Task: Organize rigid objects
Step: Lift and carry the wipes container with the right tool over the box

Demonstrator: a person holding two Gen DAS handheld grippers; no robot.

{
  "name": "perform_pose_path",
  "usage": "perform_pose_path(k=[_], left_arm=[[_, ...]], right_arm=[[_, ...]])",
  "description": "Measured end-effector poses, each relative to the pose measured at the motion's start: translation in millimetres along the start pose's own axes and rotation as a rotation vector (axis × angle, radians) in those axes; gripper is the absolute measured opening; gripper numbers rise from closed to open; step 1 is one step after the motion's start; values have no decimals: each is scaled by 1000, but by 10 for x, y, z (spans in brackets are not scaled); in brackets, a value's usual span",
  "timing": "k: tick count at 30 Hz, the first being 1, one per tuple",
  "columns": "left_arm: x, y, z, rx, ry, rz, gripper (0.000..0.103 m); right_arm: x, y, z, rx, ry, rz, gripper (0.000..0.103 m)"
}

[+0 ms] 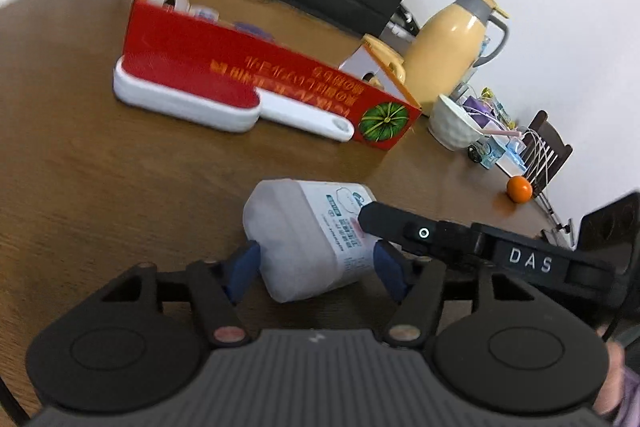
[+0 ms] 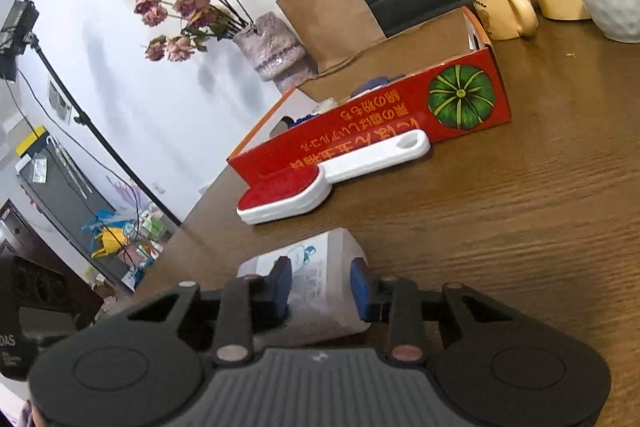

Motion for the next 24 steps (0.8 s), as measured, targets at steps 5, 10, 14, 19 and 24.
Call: perform_pose_path(k=[5,10,14,19,24], left_arm=[[209,-32,65,-53,-36,76,29],[238,-101,113,-79,-28,85,28],[286,-239,245,-109,-18,129,28],[299,-736,456,-161,32,181,28],[110,-1401,578,-174,42,184,28]], right_arm=[[125,37,-98,18,48,12,28],[213,84,-156,18,68,19,28],[338,-51,-209,37,72,43,28],[491,-560,-324,112,84,96,28],[435,-1260,-259,110,60,108,27]])
Point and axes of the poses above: each gripper's, at about its wrist camera, not at the fingertips, and x roughly against the way its jaws point, z to its right, y to its underside, the point moved 3 cm from there along -x, roughly the way its jaws point, and after that the axes turned 5 degrees about -y, right-handed, at the moved point
